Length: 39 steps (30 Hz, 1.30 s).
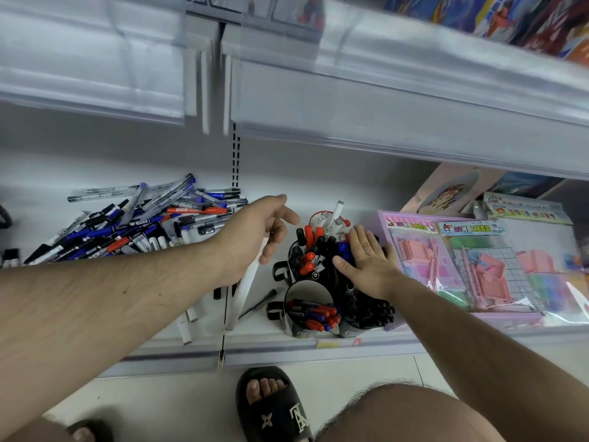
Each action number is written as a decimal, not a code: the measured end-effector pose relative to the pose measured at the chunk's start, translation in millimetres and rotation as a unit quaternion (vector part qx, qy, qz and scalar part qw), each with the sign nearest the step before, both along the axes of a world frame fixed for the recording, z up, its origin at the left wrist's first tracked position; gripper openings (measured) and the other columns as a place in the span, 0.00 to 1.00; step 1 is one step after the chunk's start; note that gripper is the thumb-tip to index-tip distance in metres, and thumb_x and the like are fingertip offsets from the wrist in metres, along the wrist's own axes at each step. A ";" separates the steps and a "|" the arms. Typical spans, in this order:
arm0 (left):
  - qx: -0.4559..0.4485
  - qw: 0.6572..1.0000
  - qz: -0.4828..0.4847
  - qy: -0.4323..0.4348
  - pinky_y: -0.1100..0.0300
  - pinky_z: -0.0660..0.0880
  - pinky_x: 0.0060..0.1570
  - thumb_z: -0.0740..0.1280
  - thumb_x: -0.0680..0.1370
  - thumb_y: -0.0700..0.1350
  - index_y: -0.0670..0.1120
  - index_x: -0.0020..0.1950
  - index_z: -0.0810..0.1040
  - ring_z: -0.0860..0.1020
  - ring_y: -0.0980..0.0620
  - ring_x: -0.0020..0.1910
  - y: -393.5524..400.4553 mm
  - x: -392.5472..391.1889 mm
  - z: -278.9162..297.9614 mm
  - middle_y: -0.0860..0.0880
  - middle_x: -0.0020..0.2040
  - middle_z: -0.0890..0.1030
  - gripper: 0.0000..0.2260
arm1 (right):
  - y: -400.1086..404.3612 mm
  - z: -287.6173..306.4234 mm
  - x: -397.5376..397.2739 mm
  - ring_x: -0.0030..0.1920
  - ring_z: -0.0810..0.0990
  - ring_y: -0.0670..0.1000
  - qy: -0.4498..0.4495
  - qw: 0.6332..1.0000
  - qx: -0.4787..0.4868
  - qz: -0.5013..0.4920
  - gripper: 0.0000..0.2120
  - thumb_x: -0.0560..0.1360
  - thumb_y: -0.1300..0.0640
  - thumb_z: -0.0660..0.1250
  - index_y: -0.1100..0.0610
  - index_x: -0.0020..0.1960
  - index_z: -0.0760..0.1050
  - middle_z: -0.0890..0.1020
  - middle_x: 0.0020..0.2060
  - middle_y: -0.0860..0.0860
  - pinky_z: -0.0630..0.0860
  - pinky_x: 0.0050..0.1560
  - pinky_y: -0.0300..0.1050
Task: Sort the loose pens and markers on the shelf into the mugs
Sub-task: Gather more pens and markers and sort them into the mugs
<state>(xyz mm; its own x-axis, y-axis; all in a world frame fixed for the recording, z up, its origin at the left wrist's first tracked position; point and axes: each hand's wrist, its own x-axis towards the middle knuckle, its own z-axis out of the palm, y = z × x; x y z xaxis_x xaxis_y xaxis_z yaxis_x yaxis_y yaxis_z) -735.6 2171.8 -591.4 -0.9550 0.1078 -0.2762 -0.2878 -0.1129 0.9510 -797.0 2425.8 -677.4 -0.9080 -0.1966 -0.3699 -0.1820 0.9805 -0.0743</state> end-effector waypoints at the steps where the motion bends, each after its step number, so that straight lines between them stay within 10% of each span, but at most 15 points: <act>1: 0.018 1.000 0.000 -0.001 0.61 0.65 0.24 0.52 0.83 0.54 0.40 0.49 0.79 0.64 0.50 0.25 -0.2 -0.9 1.2 0.47 0.30 0.71 0.22 | -4.5 8.5 0.3 0.78 0.35 0.49 0.016 1.000 -0.025 -0.010 0.39 0.78 0.31 0.44 0.51 0.80 0.36 0.37 0.79 0.48 0.34 0.76 0.59; 4: 0.067 0.998 -0.012 -0.011 0.61 0.64 0.26 0.48 0.82 0.60 0.40 0.51 0.79 0.62 0.48 0.26 -0.1 -2.8 7.5 0.46 0.30 0.70 0.28 | -32.1 45.3 9.8 0.77 0.59 0.53 0.093 0.978 -0.174 -0.069 0.33 0.79 0.37 0.57 0.51 0.79 0.56 0.61 0.78 0.50 0.53 0.76 0.56; 7: 0.130 0.991 -0.020 -0.034 0.59 0.61 0.30 0.47 0.81 0.63 0.41 0.53 0.78 0.62 0.48 0.26 2.9 -1.8 17.6 0.46 0.30 0.69 0.31 | -66.1 80.9 28.0 0.50 0.81 0.49 -0.024 0.906 -0.405 -0.123 0.24 0.76 0.50 0.70 0.51 0.69 0.70 0.80 0.61 0.51 0.78 0.52 0.44; 9: 0.166 0.985 -0.016 -0.044 0.58 0.60 0.31 0.48 0.80 0.65 0.41 0.53 0.78 0.63 0.49 0.27 5.9 0.4 24.9 0.46 0.31 0.69 0.31 | -82.0 93.5 40.9 0.36 0.80 0.48 -0.134 0.866 -0.469 -0.106 0.24 0.74 0.59 0.72 0.54 0.68 0.70 0.84 0.51 0.53 0.75 0.35 0.37; 13: 0.214 0.976 0.009 -0.046 0.58 0.62 0.32 0.51 0.80 0.64 0.41 0.53 0.77 0.64 0.50 0.28 14.0 7.0 38.4 0.46 0.32 0.69 0.28 | -109.2 99.4 63.4 0.31 0.76 0.46 -0.208 0.858 -0.468 -0.042 0.08 0.73 0.65 0.71 0.59 0.50 0.75 0.79 0.35 0.52 0.74 0.32 0.40; 19: 0.064 0.996 0.050 0.034 0.55 0.68 0.45 0.53 0.80 0.60 0.46 0.52 0.79 0.73 0.48 0.46 10.1 5.1 30.2 0.48 0.45 0.78 0.23 | -109.2 92.7 66.7 0.44 0.84 0.58 -0.071 0.873 -0.472 -0.103 0.07 0.75 0.61 0.70 0.54 0.52 0.76 0.84 0.45 0.58 0.82 0.49 0.57; 24: -0.088 0.995 -0.020 0.028 0.55 0.69 0.53 0.55 0.83 0.54 0.51 0.55 0.77 0.75 0.51 0.53 -8.5 10.0 14.9 0.51 0.53 0.81 0.13 | -77.7 106.5 36.4 0.33 0.79 0.52 0.080 0.776 -0.573 -0.250 0.11 0.81 0.56 0.62 0.60 0.44 0.77 0.84 0.34 0.52 0.75 0.38 0.48; 33: -0.088 0.996 -0.003 0.008 0.54 0.70 0.50 0.60 0.82 0.50 0.49 0.55 0.77 0.76 0.51 0.46 -18.9 5.8 5.0 0.51 0.45 0.82 0.09 | -41.2 70.2 -37.2 0.38 0.78 0.57 0.335 0.835 -0.379 -0.219 0.15 0.77 0.60 0.65 0.61 0.60 0.65 0.81 0.40 0.59 0.72 0.40 0.45; 39: -0.083 0.997 0.013 0.001 0.53 0.71 0.48 0.60 0.81 0.50 0.47 0.54 0.77 0.76 0.51 0.43 -16.6 -3.9 -1.2 0.51 0.42 0.82 0.09 | -50.9 36.8 -74.9 0.48 0.82 0.63 0.254 0.934 -0.220 -0.120 0.15 0.81 0.59 0.59 0.59 0.67 0.69 0.79 0.54 0.60 0.74 0.45 0.46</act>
<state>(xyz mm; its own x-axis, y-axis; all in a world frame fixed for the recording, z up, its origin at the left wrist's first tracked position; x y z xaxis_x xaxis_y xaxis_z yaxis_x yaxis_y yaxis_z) -739.5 2155.2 -592.6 -0.9572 0.0369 -0.2871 -0.2857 0.0380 0.9576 -871.9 2374.9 -640.7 -0.9818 0.0037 0.1901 -0.0825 0.8925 -0.4435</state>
